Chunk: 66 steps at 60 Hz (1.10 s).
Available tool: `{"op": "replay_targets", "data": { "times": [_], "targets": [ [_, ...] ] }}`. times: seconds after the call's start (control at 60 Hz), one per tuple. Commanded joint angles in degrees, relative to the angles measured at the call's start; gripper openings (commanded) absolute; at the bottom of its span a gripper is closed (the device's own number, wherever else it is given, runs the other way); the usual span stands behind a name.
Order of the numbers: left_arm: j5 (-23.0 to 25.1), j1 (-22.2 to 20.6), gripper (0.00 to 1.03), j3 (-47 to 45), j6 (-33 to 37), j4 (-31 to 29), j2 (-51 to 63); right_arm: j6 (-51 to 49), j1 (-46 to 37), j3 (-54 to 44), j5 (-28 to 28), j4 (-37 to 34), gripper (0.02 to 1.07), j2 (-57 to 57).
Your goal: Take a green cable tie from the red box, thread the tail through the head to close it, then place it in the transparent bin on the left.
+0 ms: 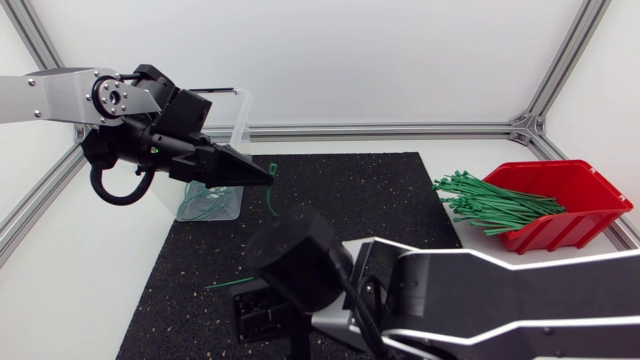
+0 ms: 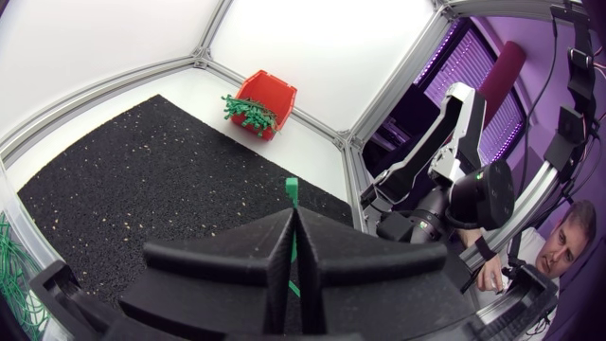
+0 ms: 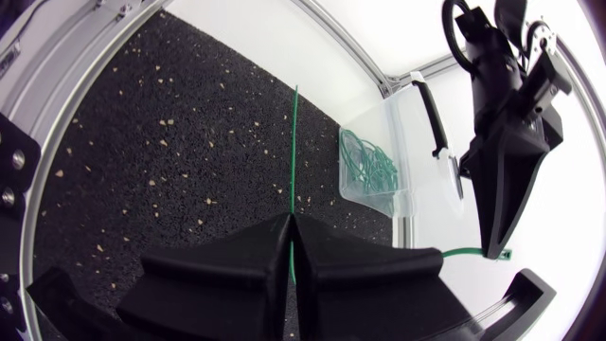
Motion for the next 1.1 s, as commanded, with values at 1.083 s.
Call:
{"op": "replay_targets", "data": {
  "times": [1.083],
  "targets": [
    [9.1, -2.8, 0.03, -3.8, 2.4, 2.4, -0.4, 44.6, -21.0, 20.1, -51.2, -41.2, 0.07, -10.2]
  ]
}}
